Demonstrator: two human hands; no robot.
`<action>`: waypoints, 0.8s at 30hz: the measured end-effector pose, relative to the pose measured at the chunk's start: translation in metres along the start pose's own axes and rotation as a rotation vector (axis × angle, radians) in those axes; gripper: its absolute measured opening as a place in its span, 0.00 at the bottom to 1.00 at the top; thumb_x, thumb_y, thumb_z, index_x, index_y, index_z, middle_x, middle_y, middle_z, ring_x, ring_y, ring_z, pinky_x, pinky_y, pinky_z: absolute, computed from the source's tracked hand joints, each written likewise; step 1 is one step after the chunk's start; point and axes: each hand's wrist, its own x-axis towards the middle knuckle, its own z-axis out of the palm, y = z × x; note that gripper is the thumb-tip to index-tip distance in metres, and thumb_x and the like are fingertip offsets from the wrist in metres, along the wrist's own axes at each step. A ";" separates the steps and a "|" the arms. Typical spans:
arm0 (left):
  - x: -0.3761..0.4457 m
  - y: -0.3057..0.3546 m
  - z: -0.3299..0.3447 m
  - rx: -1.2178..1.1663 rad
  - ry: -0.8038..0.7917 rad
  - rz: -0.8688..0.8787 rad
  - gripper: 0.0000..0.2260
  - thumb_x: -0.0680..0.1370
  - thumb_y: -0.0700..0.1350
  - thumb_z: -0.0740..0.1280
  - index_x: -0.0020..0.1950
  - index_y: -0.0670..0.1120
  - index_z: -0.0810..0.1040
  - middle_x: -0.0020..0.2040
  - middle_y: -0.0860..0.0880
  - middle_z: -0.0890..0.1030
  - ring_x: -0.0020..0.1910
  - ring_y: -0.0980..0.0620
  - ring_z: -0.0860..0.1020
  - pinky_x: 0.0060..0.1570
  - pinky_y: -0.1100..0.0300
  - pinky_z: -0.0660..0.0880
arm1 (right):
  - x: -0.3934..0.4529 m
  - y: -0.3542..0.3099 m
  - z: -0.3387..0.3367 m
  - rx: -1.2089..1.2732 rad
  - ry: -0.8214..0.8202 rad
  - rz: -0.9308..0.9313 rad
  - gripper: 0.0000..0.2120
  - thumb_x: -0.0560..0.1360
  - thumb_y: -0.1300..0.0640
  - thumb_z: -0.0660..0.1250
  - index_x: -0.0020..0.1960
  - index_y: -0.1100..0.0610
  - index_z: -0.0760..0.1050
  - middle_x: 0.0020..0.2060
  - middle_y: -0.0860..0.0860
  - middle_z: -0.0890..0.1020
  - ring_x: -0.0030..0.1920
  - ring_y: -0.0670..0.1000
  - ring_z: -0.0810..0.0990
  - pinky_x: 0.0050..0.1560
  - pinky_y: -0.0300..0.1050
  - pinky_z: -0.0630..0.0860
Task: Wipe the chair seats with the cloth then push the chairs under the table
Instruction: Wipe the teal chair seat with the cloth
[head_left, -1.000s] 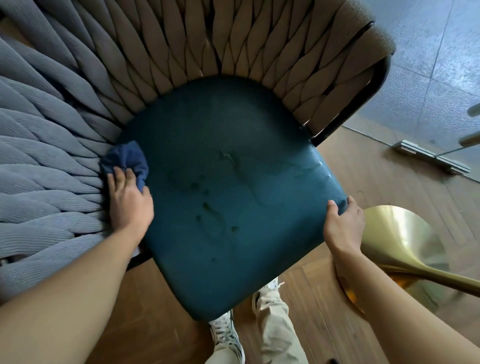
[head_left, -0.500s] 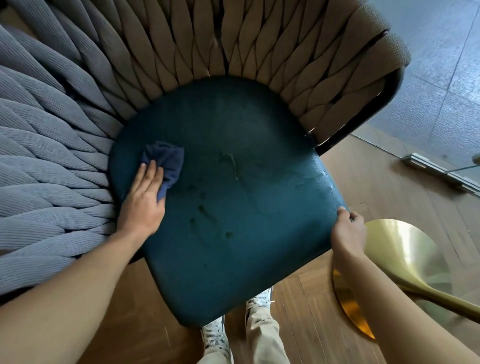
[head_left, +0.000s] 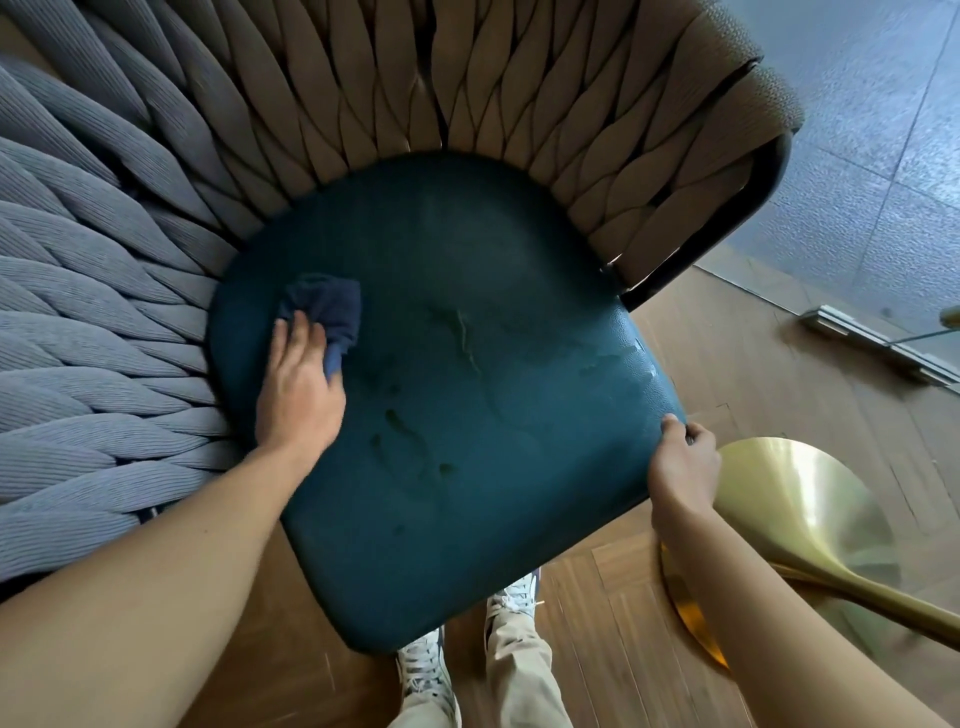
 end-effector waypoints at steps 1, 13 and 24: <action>0.007 0.019 0.001 0.003 0.032 -0.110 0.22 0.79 0.38 0.61 0.70 0.30 0.65 0.74 0.32 0.62 0.75 0.35 0.56 0.75 0.47 0.50 | 0.000 0.001 0.000 0.002 0.000 0.000 0.24 0.81 0.48 0.56 0.74 0.57 0.64 0.70 0.56 0.68 0.69 0.59 0.69 0.68 0.53 0.64; 0.014 0.036 0.013 -0.098 0.066 -0.043 0.21 0.79 0.40 0.61 0.70 0.34 0.69 0.73 0.35 0.65 0.74 0.35 0.60 0.74 0.48 0.55 | 0.002 0.009 -0.004 -0.034 -0.005 -0.041 0.22 0.78 0.56 0.60 0.72 0.56 0.66 0.68 0.55 0.70 0.66 0.56 0.71 0.68 0.55 0.68; 0.020 0.082 0.018 -0.182 -0.055 0.201 0.21 0.80 0.40 0.63 0.72 0.38 0.68 0.76 0.43 0.62 0.77 0.45 0.56 0.75 0.52 0.56 | 0.006 0.014 -0.011 0.004 -0.044 -0.052 0.20 0.79 0.58 0.59 0.71 0.55 0.67 0.68 0.53 0.71 0.66 0.55 0.71 0.69 0.56 0.68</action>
